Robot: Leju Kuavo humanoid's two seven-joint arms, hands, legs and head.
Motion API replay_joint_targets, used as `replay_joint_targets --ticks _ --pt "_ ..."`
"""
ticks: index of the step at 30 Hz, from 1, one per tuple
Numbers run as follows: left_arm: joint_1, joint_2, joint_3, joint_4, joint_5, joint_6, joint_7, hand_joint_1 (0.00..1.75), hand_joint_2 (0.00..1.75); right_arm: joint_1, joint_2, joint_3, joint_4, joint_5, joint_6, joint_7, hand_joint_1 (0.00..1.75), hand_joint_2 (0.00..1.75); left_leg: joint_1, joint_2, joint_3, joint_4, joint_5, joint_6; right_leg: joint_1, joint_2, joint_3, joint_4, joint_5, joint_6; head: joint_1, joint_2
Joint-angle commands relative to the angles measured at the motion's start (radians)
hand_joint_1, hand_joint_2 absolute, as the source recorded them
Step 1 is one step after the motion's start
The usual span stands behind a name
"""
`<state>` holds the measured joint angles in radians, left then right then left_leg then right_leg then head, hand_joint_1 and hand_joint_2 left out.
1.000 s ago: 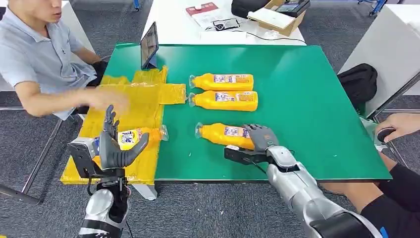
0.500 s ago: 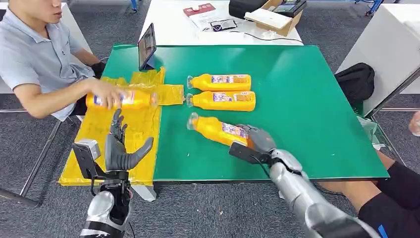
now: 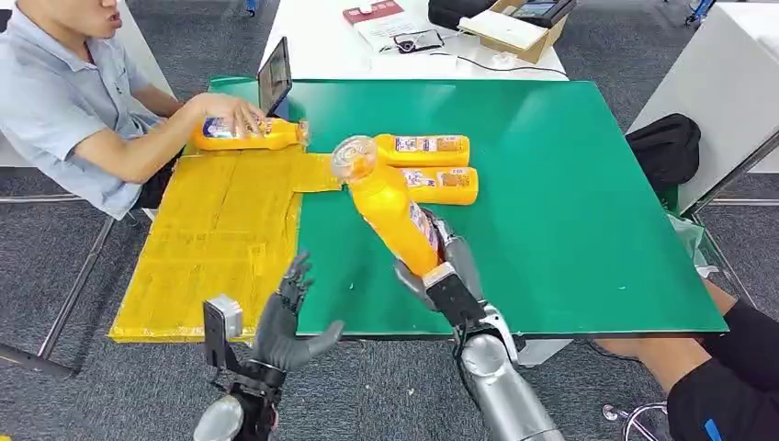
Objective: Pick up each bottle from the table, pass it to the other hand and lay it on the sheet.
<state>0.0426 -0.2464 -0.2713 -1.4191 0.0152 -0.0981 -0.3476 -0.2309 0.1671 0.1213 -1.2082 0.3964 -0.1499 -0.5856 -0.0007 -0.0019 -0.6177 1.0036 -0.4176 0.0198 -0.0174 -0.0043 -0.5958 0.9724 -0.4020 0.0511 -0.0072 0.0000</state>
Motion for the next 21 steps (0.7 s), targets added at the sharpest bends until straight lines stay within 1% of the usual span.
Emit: replay_joint_targets --ticks 1,4,7,8,9,10,11,13,14,15,16,18,19,20,21 --pt "0.004 0.015 -0.039 -0.077 0.031 -0.026 -0.002 0.0 1.75 0.01 0.004 0.201 0.078 0.135 0.028 -0.009 1.75 1.75 0.001 0.002 0.002 0.0 -0.001 -0.001 0.001 0.002 0.002 0.0 0.0 -0.002 0.0 0.0" --pt "-0.013 -0.001 -0.027 -0.08 0.065 0.022 0.008 0.0 1.75 0.035 0.031 0.283 0.12 0.184 -0.007 -0.02 1.75 1.75 0.002 0.002 0.004 -0.001 -0.001 -0.001 0.002 0.002 0.003 -0.001 -0.001 -0.002 0.0 0.0" --pt "-0.031 -0.011 -0.023 -0.076 0.081 0.068 0.029 0.0 1.75 0.06 0.058 0.348 0.146 0.197 -0.023 -0.028 1.75 1.75 0.003 0.002 0.006 -0.001 -0.003 -0.002 0.003 0.002 0.006 -0.001 -0.002 -0.003 0.0 0.0" --pt "-0.034 -0.011 -0.024 -0.076 0.083 0.072 0.032 0.0 1.75 0.067 0.061 0.361 0.148 0.204 -0.036 -0.033 1.75 1.75 0.003 0.001 0.004 -0.001 -0.001 -0.002 0.003 0.001 0.003 -0.001 -0.001 -0.002 0.0 0.0" --pt "-0.036 -0.012 -0.025 -0.075 0.086 0.075 0.036 0.0 1.75 0.07 0.063 0.37 0.146 0.213 -0.051 -0.036 1.75 1.75 0.003 0.002 0.007 -0.001 -0.003 -0.002 0.003 0.002 0.006 -0.001 -0.002 -0.003 0.0 0.0" --pt "-0.037 -0.011 -0.027 -0.072 0.09 0.078 0.042 0.0 1.75 0.076 0.066 0.38 0.148 0.22 -0.065 -0.037 1.75 1.75 0.003 0.001 0.004 -0.001 -0.002 -0.002 0.003 0.001 0.004 -0.001 -0.001 -0.002 0.0 0.0" --pt "-0.038 -0.011 -0.028 -0.072 0.09 0.078 0.043 0.0 1.75 0.077 0.067 0.384 0.15 0.22 -0.067 -0.037 1.75 1.75 0.003 0.002 0.006 -0.001 -0.003 -0.002 0.003 0.002 0.006 0.0 -0.002 -0.003 0.0 0.0" --pt "-0.04 -0.006 -0.038 -0.066 0.108 0.077 0.055 0.0 1.75 0.08 0.071 0.407 0.156 0.22 -0.076 -0.039 1.75 1.75 0.003 0.0 0.003 -0.001 -0.001 -0.001 0.002 0.0 0.003 0.0 -0.002 -0.002 0.0 0.0" --pt "-0.042 -0.001 -0.047 -0.063 0.114 0.076 0.059 0.0 1.75 0.079 0.069 0.426 0.162 0.219 -0.078 -0.038 1.75 1.75 0.003 -0.001 0.005 0.0 -0.002 -0.002 0.003 -0.001 0.005 0.0 -0.003 -0.003 0.0 0.0" --pt "-0.043 0.0 -0.051 -0.058 0.119 0.074 0.062 0.0 1.75 0.08 0.071 0.435 0.165 0.222 -0.085 -0.04 1.75 1.75 0.003 0.001 0.004 -0.001 -0.001 -0.001 0.002 0.001 0.003 -0.001 -0.002 -0.002 0.0 0.0" --pt "-0.045 0.004 -0.059 -0.051 0.128 0.07 0.069 0.0 1.75 0.074 0.07 0.449 0.178 0.221 -0.09 -0.04 1.75 1.75 0.003 0.001 0.006 -0.001 -0.002 -0.002 0.003 0.001 0.006 -0.001 -0.002 -0.003 0.0 0.0" --pt "-0.048 0.007 -0.066 -0.043 0.138 0.066 0.07 0.0 1.75 0.068 0.071 0.458 0.189 0.21 -0.094 -0.04 1.75 1.75 0.002 0.0 0.002 -0.001 0.0 -0.001 0.002 0.0 0.002 -0.001 -0.001 -0.002 0.0 0.0" --pt "-0.051 0.009 -0.07 -0.031 0.188 0.029 0.073 0.0 1.75 0.055 0.075 0.46 0.202 0.194 -0.108 -0.038 1.75 1.75 0.003 -0.001 0.005 -0.001 -0.001 -0.002 0.002 -0.001 0.004 -0.001 -0.002 -0.003 0.0 0.0" --pt "-0.05 0.011 -0.07 -0.031 0.196 0.023 0.074 0.0 1.75 0.05 0.076 0.458 0.201 0.19 -0.108 -0.036 1.75 1.75 0.003 0.0 0.003 -0.001 0.0 -0.002 0.002 -0.001 0.003 -0.001 -0.001 -0.002 0.0 0.0" --pt "-0.049 0.011 -0.07 -0.031 0.205 0.018 0.076 0.47 1.75 0.047 0.076 0.457 0.201 0.186 -0.107 -0.032 1.75 1.75 0.003 0.0 0.005 -0.001 -0.001 -0.002 0.002 0.0 0.005 -0.001 -0.002 -0.003 0.0 0.0"
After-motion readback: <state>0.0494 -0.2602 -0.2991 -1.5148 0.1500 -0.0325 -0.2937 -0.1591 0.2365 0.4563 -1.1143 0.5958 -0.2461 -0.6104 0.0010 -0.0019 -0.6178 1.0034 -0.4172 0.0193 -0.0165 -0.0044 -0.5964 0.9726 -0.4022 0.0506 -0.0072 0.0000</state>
